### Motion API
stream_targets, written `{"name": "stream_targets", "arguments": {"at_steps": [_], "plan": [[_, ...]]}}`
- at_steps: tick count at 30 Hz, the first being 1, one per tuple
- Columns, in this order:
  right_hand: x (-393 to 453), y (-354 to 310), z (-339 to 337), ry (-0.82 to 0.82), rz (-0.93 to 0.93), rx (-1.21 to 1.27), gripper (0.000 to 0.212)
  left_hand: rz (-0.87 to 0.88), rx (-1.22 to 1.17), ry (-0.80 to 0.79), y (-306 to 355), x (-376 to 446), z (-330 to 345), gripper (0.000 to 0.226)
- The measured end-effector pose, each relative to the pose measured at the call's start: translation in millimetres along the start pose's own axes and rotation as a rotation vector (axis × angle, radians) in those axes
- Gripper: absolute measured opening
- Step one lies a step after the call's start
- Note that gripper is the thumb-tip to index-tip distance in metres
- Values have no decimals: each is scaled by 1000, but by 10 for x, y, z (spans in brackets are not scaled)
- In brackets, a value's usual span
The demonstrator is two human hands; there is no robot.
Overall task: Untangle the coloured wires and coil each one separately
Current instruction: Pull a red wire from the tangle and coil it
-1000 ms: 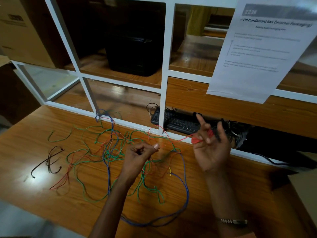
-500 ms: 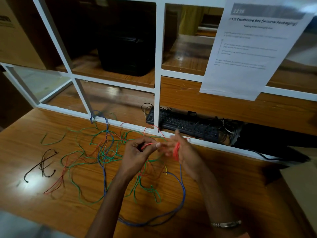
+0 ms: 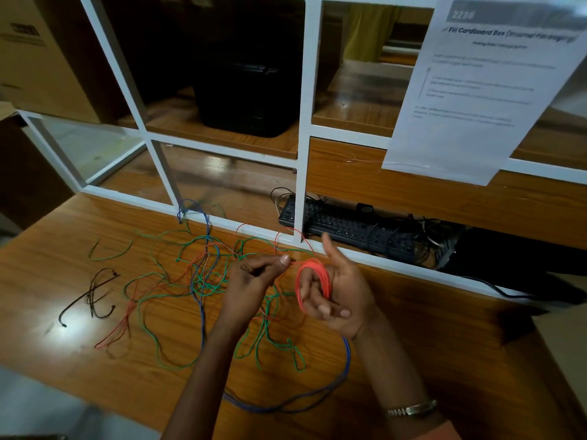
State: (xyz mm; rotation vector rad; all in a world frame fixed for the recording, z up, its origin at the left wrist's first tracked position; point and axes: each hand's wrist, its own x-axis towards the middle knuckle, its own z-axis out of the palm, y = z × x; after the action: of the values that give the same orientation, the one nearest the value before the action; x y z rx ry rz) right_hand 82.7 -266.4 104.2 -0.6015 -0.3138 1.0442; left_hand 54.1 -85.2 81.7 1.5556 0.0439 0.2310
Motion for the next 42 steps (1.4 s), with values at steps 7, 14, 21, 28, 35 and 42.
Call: {"name": "stream_targets", "arguments": {"at_steps": [7, 14, 21, 28, 35, 42], "plan": [[-170, -185, -55, 79, -482, 355, 88, -75, 27, -159, -69, -47, -50, 19], [-292, -257, -147, 520, -736, 438, 75, -74, 160, -382, -68, -39, -57, 33], [-270, -250, -284, 1026, -618, -176, 36, 33, 204, -313, 177, -5, 16, 8], [-89, 108, -117, 794, 27, -626, 77, 175, 245, -55, 250, 140, 99, 13], [-147, 31, 30, 108, 96, -320, 111, 115, 210, 94, 180, 168, 39, 16], [-238, -225, -36, -146, -344, 202, 100, 63, 230, -77, -7, 65, 39, 52]]}}
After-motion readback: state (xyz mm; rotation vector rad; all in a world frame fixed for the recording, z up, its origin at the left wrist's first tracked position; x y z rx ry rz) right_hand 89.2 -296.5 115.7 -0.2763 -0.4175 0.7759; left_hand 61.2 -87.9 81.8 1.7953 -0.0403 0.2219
